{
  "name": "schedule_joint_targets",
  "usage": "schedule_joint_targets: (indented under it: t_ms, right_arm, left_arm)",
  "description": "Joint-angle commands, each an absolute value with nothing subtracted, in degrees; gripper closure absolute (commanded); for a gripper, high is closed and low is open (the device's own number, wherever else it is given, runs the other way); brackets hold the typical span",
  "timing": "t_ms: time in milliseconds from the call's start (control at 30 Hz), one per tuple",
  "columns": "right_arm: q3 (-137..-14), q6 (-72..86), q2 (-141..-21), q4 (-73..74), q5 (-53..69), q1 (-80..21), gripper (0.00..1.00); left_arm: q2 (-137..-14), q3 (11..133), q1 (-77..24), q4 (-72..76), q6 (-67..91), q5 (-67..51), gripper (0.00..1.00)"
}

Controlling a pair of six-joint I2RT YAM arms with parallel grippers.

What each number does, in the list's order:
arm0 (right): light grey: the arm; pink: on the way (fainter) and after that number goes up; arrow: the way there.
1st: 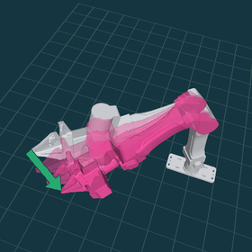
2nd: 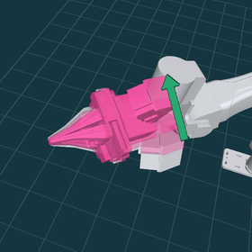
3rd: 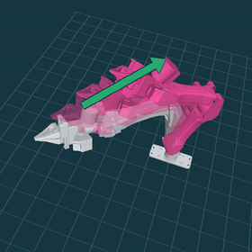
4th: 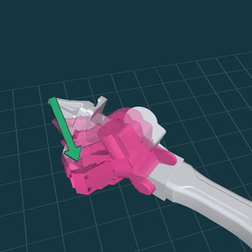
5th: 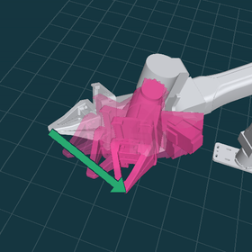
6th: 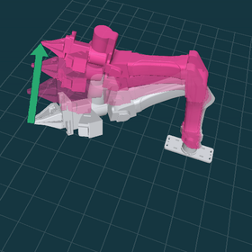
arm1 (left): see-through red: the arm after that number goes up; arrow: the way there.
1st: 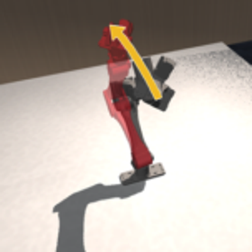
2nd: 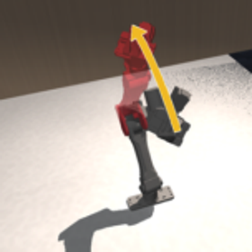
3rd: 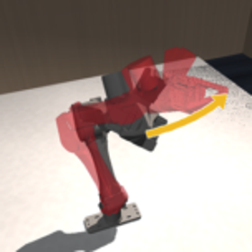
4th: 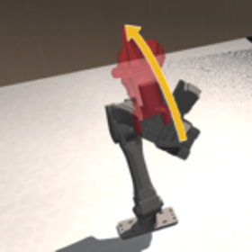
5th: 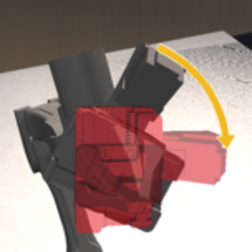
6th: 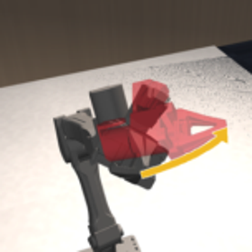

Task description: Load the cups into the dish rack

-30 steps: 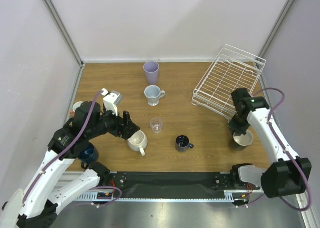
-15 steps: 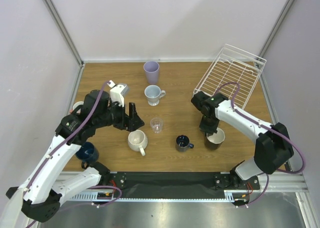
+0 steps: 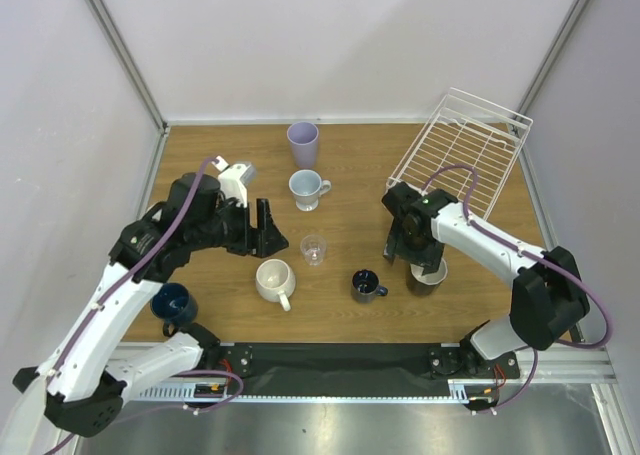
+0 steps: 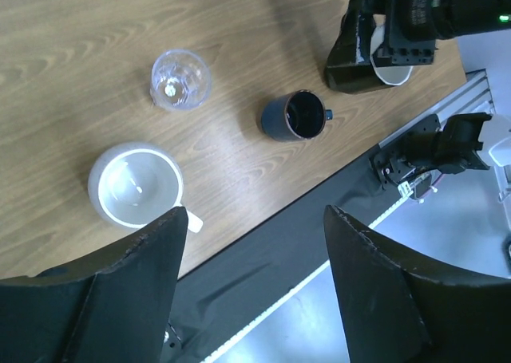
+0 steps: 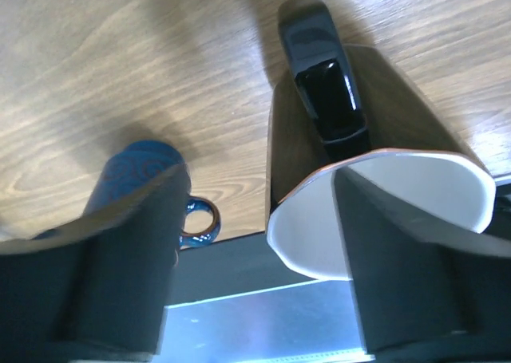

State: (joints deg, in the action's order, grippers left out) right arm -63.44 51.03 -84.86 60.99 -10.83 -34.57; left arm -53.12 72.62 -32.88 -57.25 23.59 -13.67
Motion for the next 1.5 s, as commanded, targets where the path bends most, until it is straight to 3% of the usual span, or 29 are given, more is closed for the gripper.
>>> schedule_joint_targets:
  t_ms: [0,67,133,300,433,533,700,767,867,1467]
  right_arm:
    - [-64.3,50.1,-81.8,60.8,-10.3,-35.0,0.18]
    - [-66.6,49.7,-80.7,62.9,-10.1,-35.0,0.08]
    - [-68.9,49.7,-78.9,66.9,-10.4,-34.9,0.07]
    - [-81.1,49.2,-72.9,75.3,-11.3,-34.1,0.13]
    - [-89.3,42.6,-69.5,81.3,-10.7,-25.6,0.16]
    - [-91.1,34.2,-66.6,80.9,-6.4,-12.7,0.16]
    - [-89.6,28.3,-61.2,78.7,4.2,1.7,0.15]
    - [-89.7,27.3,-60.3,78.9,6.5,3.9,0.15]
    - [-91.8,25.8,-59.4,80.2,7.7,6.8,0.15]
    - [-89.6,23.7,-54.6,82.3,8.9,9.5,0.14]
  left_arm:
    - [-55.5,74.9,-33.3,-57.8,26.2,-13.3,0.24]
    - [-56.8,75.7,-33.2,-58.1,26.9,-13.2,0.24]
    - [-58.7,76.1,-33.4,-57.7,27.7,-13.3,0.24]
    - [-68.3,80.2,-39.1,-57.4,31.6,-8.8,0.30]
    - [-77.7,84.5,-43.5,-57.0,36.3,-7.0,0.28]
    - [-86.5,90.4,-48.2,-56.2,38.6,-5.9,0.29]
    - [-104.7,113.1,-56.3,-64.1,43.5,-1.6,0.28]
    - [-114.1,125.6,-57.7,-71.6,45.5,-0.2,0.27]
    - [-120.7,134.4,-59.3,-75.6,47.4,-0.3,0.22]
    - [-130.2,127.6,-63.6,-67.7,53.6,-1.7,0.24]
